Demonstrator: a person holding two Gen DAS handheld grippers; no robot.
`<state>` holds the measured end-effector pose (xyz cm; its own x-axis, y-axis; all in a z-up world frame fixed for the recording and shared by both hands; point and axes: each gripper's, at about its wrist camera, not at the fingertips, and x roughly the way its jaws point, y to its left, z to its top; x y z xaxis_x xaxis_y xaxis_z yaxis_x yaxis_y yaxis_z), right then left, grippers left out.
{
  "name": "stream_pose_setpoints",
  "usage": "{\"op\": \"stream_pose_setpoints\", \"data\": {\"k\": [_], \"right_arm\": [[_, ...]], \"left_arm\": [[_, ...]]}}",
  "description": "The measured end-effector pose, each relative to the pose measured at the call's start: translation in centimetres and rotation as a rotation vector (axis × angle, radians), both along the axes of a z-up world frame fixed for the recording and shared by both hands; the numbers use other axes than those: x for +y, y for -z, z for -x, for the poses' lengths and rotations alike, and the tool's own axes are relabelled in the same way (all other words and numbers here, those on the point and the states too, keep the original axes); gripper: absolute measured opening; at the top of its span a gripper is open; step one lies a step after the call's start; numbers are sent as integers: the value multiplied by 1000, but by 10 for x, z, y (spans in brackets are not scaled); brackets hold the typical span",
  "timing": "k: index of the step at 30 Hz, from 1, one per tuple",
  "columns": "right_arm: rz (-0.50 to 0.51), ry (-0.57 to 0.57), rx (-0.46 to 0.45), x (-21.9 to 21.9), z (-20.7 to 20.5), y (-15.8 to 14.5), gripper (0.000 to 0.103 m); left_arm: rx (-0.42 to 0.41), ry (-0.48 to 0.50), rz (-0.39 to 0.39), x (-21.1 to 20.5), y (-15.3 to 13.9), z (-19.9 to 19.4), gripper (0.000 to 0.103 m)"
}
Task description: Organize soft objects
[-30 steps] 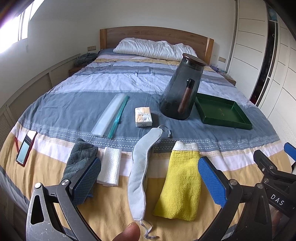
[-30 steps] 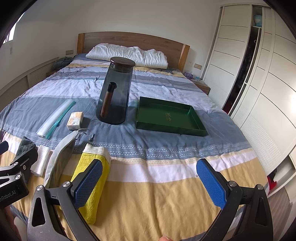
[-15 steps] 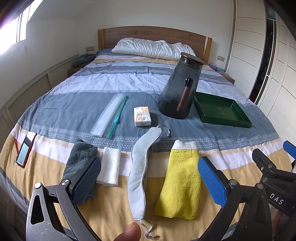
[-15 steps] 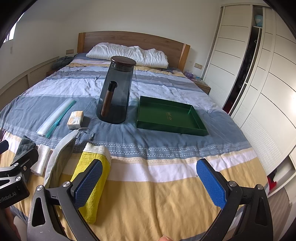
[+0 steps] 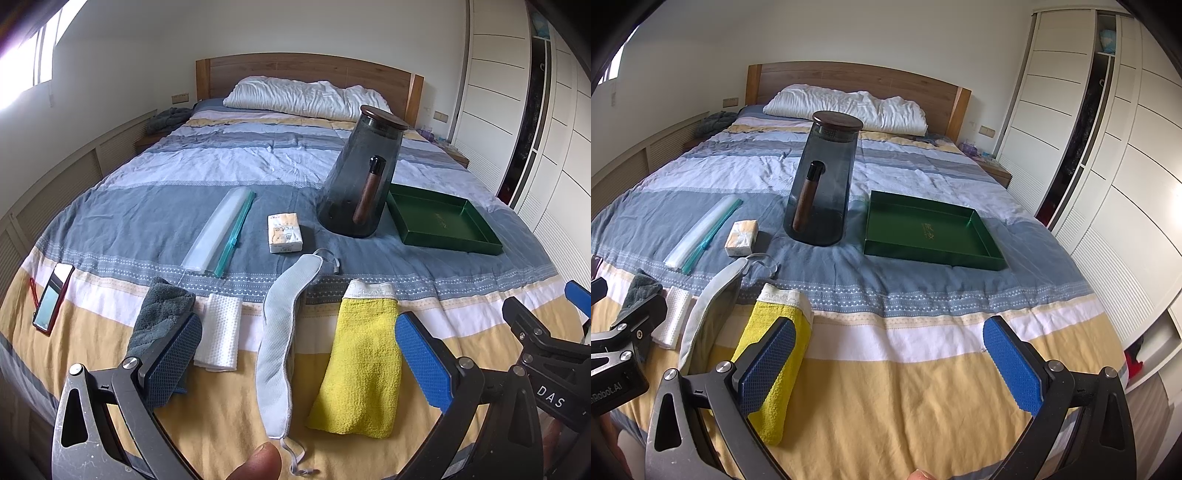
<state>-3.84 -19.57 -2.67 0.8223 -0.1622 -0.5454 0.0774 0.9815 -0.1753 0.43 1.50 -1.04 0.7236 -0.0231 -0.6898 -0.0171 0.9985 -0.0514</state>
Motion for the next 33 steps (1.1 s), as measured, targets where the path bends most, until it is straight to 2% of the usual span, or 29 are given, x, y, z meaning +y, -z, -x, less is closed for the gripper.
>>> {"op": "stream_pose_setpoints", "data": {"k": [25,33], "right_arm": [[7,-17,10,8,-5,2,103],[7,-48,40,21,-13,13,103]], "left_arm": [[8,-9,-4,9,2,-4,102],[17,-42,-17,27,5,-6,102]]}}
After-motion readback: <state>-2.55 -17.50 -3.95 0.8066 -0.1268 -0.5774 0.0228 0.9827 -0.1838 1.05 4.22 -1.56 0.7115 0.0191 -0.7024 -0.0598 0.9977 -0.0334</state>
